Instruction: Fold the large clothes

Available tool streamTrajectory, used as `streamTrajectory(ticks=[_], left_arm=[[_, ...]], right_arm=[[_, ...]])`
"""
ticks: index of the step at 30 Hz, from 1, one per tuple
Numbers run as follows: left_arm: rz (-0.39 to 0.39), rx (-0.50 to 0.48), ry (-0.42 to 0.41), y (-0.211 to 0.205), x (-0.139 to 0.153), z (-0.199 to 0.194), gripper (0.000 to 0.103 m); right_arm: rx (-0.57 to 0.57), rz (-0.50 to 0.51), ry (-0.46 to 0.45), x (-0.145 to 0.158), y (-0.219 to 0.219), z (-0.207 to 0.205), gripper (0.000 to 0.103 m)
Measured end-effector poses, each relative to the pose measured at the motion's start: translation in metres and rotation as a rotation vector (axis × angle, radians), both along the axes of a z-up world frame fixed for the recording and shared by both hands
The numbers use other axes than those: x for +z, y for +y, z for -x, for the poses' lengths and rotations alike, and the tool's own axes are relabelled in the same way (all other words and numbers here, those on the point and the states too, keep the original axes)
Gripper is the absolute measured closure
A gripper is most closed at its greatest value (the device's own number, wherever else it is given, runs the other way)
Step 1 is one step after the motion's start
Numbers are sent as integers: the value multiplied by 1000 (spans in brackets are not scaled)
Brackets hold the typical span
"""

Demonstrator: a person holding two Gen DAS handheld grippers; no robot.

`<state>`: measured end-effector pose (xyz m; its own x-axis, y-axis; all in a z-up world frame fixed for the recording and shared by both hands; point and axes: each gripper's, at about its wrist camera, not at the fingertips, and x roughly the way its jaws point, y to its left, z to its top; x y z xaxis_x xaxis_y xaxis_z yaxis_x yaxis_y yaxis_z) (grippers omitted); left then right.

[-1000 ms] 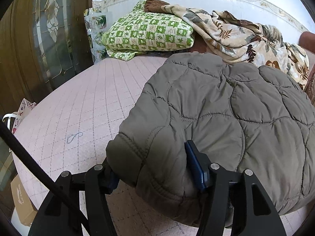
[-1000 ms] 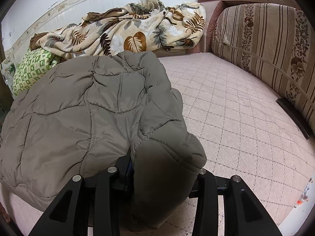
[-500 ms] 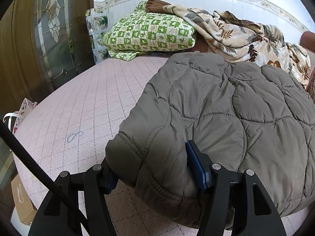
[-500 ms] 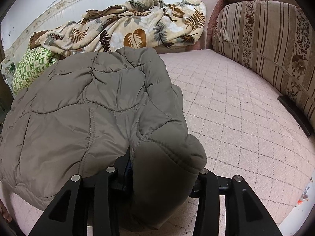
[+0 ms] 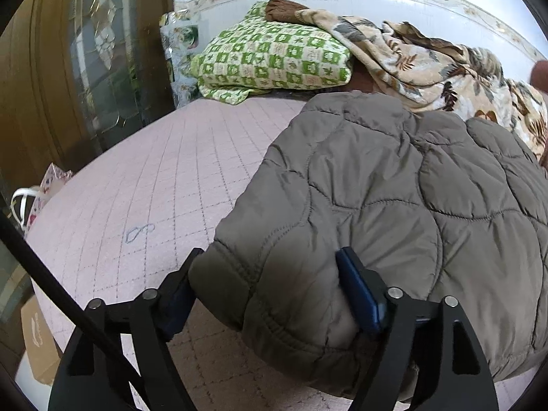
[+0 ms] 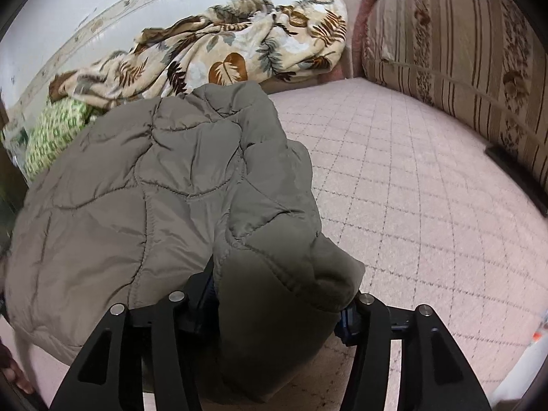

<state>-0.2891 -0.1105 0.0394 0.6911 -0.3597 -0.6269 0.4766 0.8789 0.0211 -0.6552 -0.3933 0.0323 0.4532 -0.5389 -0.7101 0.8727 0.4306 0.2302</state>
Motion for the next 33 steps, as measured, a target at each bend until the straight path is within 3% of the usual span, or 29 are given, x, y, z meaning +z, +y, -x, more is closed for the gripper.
streamTrajectory(ticks=[4,12,18,21,27,33], left_arm=[[21,17,17,10,6,-3,20],[76,53,34,34,17,8,19],[94,104,-106,48,36,29,19],[92,97,-191,45,47,39,19],[81,-96,-218,12,56,61,19],[28,-299,-92,-44,41,66,19]], right_arm=[[-10,-39,-59,6,1,12,39],[-29,14,-97,26,29,36,39],[-95,220,-102,57,56,56,37],[-53,252,-142,64,60,52,36],[126,247,-133,64,69,-1,36],[284,264,-96,64,79,-63,36]])
